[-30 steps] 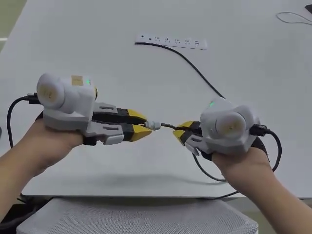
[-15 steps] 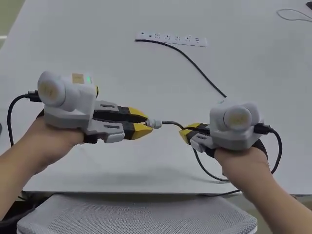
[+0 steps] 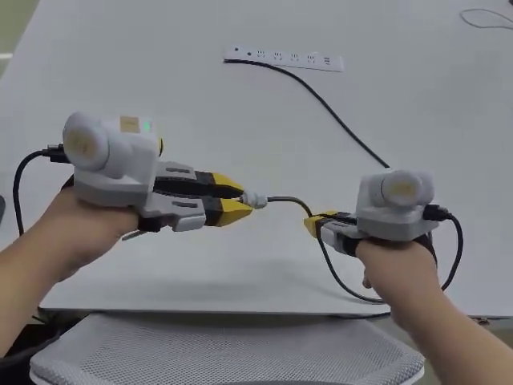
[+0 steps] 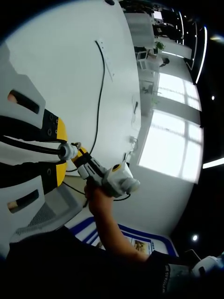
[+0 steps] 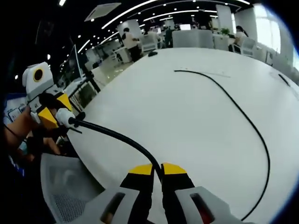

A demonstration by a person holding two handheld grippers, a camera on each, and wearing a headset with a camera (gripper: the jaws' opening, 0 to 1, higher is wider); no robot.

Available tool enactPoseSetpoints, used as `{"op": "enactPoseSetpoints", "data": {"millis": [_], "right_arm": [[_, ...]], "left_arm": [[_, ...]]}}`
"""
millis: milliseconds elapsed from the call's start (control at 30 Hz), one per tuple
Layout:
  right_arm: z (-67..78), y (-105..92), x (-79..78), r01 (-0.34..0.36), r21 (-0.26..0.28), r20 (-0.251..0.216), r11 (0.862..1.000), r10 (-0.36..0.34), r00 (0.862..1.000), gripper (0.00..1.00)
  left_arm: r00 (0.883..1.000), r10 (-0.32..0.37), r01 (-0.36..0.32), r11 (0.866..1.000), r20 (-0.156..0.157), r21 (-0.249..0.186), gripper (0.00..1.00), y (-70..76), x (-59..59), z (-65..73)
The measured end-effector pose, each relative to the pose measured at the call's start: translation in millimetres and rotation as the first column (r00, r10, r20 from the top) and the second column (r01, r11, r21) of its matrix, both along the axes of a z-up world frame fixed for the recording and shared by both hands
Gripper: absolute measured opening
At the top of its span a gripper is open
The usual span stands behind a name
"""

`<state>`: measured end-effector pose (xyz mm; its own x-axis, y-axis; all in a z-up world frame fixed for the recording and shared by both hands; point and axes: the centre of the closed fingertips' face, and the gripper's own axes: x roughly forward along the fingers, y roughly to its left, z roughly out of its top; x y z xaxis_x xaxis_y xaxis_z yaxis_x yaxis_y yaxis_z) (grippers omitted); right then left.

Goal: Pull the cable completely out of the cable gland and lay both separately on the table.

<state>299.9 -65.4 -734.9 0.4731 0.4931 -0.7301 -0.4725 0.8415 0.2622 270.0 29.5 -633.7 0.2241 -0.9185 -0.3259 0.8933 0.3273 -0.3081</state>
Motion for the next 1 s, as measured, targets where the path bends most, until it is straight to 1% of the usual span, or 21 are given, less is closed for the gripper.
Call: {"op": "enactPoseSetpoints", "data": {"millis": [33, 100, 200, 267, 333, 433, 600, 733, 767, 833, 933, 967, 1000], "right_arm": [[1.4, 0.6, 0.3, -0.005, -0.009, 0.014, 1.0, 0.005, 1.0, 0.0], [2.3, 1.3, 0.3, -0.02, -0.018, 0.023, 1.0, 0.02, 1.0, 0.01], [5.4, -0.7, 2.1, -0.029, -0.026, 0.049, 0.999, 0.031, 0.998, 0.01], [7.7, -2.0, 3.0, -0.028, -0.02, 0.054, 0.999, 0.029, 0.998, 0.01], [9.5, -1.9, 3.6, -0.034, -0.016, 0.063, 0.999, 0.035, 0.997, 0.02], [9.0, -1.4, 2.1, -0.048, -0.017, 0.068, 0.999, 0.049, 0.996, 0.02], [11.2, 1.4, -2.6, -0.083, -0.035, 0.089, 0.996, 0.086, 0.992, 0.02], [12.9, 3.3, -6.8, -0.122, -0.058, 0.089, 0.991, 0.127, 0.988, 0.02], [15.2, 5.0, -8.4, -0.141, -0.067, 0.098, 0.988, 0.147, 0.984, 0.03], [18.3, 8.9, -10.2, -0.162, -0.062, 0.1, 0.985, 0.167, 0.981, 0.06], [27.5, 18.3, -12.1, -0.217, -0.083, 0.124, 0.973, 0.226, 0.966, 0.09], [30.2, 20.8, -11.9, -0.223, -0.083, 0.129, 0.971, 0.232, 0.964, 0.1], [36.1, 25.8, -11.5, -0.229, -0.066, 0.133, 0.971, 0.236, 0.963, 0.12]], "left_arm": [[1.0, 0.003, -0.003, 1.0, 0.002, 0.001, 0.15, 0.1, 1.0, -0.1], [1.0, 0.005, -0.005, 1.0, 0.0, -0.004, 0.15, 0.1, 2.4, 0.8], [1.0, 0.007, -0.007, 1.0, 0.005, 0.0, 0.15, 0.6, 3.7, 0.9], [1.0, 0.008, -0.008, 1.0, 0.003, -0.005, 0.15, 1.4, 4.8, 2.4], [1.0, 0.011, -0.01, 1.0, 0.008, -0.009, 0.15, 2.0, 5.8, 4.3], [1.0, 0.015, -0.015, 1.0, 0.01, -0.004, 0.15, 3.0, 7.3, 3.8], [1.0, 0.022, -0.022, 1.0, 0.005, -0.005, 0.15, 5.2, 8.7, 4.1], [1.0, 0.027, -0.027, 1.0, 0.008, -0.004, 0.15, 7.5, 10.5, 3.7], [1.0, 0.029, -0.029, 1.0, 0.009, -0.005, 0.15, 8.2, 11.0, 3.9], [1.0, 0.029, -0.029, 1.0, 0.008, -0.003, 0.15, 9.0, 11.2, 3.7], [1.0, 0.025, -0.025, 1.0, 0.005, -0.007, 0.15, 8.6, 10.2, 4.2], [1.0, 0.024, -0.024, 1.0, 0.006, -0.005, 0.15, 8.7, 10.0, 4.0], [1.0, 0.023, -0.023, 1.0, 0.006, -0.005, 0.15, 8.6, 9.9, 4.0]]}}
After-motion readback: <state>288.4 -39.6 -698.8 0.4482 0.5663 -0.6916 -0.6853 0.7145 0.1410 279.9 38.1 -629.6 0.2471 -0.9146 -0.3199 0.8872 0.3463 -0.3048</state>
